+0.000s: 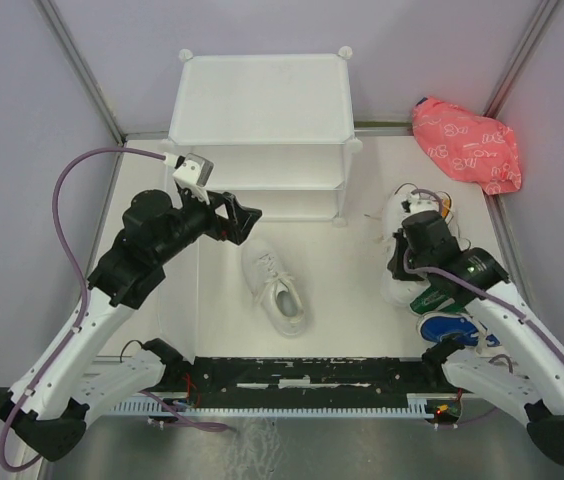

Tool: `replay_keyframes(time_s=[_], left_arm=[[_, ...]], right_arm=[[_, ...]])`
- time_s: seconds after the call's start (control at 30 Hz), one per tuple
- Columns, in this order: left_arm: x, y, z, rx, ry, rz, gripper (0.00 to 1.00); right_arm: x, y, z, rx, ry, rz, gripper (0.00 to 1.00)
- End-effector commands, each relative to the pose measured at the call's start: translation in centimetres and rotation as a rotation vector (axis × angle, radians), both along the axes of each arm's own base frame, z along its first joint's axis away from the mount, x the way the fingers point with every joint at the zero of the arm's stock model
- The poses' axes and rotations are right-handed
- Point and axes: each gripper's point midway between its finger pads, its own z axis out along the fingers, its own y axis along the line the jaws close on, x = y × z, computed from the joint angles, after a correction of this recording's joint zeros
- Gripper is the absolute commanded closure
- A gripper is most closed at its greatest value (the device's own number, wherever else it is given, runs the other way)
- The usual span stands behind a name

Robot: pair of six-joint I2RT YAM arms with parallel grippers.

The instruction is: Place and organize the shoes in the shoe cabinet

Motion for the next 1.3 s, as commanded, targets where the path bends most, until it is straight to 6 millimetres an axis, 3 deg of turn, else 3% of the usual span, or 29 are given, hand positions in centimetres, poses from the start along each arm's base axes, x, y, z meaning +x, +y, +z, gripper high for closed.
replay_keyframes(time_s=[0.0,0.17,0.27,0.4,0.63,0.8,1.07,1.17,1.27], left_arm=[[0.2,-0.1,2.2,-0.045,-0.039,0.009,0.01],[0.2,0.1,1.7,-0.032,-0.032,0.017,0.01],[0.1,0.3,1.7,-0.025,-0.032,0.022,0.01],[-0.2,0.7,1.9,-0.019,-0.038,0.03,0.01],[-0.6,1.0,2.1,-0.018,-0.048,0.03,0.01],[-0.6,1.1,2.0,-0.008,-0.048,0.031,0.01],[-0.7,1.3,1.5,0.003,-0.043,0.036,0.01],[-0.7,1.3,1.4,0.004,-0.04,0.034,0.01],[-0.7,1.2,1.2,0.006,-0.038,0.033,0.01]], right_arm=[[2.0,5.1,1.1,0.029,-0.134,0.095,0.98],[1.2,11.3,-0.7,-0.027,-0.13,0.265,0.98],[1.0,13.9,-1.3,-0.08,-0.14,0.326,0.98],[1.2,16.1,-1.9,-0.127,-0.158,0.374,0.98],[3.3,17.8,-3.0,-0.196,-0.231,0.411,0.98],[3.2,20.2,-4.2,-0.161,-0.199,0.469,0.96],[1.9,20.4,-5.2,-0.165,-0.148,0.483,0.49],[1.7,19.9,-5.0,-0.173,-0.136,0.469,0.38],[1.2,19.6,-3.8,-0.139,-0.133,0.461,0.35]])
